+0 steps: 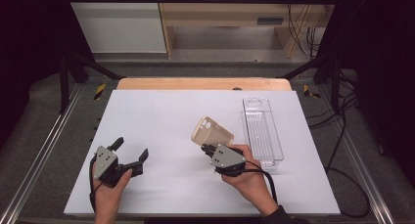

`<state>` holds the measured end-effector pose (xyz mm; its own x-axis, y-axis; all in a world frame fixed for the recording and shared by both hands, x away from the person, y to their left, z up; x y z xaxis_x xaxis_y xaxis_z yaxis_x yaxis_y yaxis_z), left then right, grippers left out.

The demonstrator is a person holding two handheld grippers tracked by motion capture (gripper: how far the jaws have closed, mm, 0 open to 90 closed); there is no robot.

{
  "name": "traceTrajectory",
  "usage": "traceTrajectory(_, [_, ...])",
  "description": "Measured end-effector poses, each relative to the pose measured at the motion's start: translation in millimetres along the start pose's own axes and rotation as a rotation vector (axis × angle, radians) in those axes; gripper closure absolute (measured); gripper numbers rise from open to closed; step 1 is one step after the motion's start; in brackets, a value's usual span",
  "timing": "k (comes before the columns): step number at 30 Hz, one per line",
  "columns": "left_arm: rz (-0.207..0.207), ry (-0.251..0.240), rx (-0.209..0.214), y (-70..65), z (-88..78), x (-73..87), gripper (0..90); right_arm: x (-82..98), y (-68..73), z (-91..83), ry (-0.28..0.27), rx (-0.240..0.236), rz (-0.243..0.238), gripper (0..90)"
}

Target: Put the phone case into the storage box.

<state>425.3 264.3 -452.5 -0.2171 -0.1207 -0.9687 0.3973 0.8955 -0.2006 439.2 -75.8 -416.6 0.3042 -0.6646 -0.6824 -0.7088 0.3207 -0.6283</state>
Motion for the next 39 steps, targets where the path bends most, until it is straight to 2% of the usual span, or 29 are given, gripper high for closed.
traceTrajectory(2, [0.005, 0.002, 0.003, -0.4, 0.3, 0.0, 4.1, -0.1, -3.1, -2.4, -0.014, 0.012, 0.018, 87.4])
traceTrajectory(8, [0.004, 0.016, 0.001, 1.3, 2.5, 2.6, 3.4, -0.3, -14.3, -12.4, -0.074, 0.063, 0.114, 87.4])
traceTrajectory(13, [0.009, 0.016, 0.005, 1.9, 3.0, 3.1, 3.0, -0.5, -22.6, -20.8, -0.115, 0.083, 0.196, 87.6])
traceTrajectory(23, [0.037, 0.027, 0.008, -0.8, 5.1, 4.9, 3.0, -1.7, -34.4, -36.0, -0.155, 0.128, 0.259, 87.7])
traceTrajectory(39, [0.041, 0.034, 0.010, -1.5, 6.0, 6.6, 3.0, 11.5, -54.9, -55.0, -0.200, 0.195, 0.381, 87.9])
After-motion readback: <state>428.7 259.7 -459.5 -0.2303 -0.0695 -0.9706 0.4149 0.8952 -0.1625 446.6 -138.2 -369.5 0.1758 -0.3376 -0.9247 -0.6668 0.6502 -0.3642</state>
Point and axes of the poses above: each handheld gripper's, and its own axes: z roughly forward along the jaws, x roughly out of its underside, y roughly to its left, the point moved 1 cm from there along z, roughly forward along the jaws, and after that the axes turned 13 degrees about -z, right-handed, at the moved point
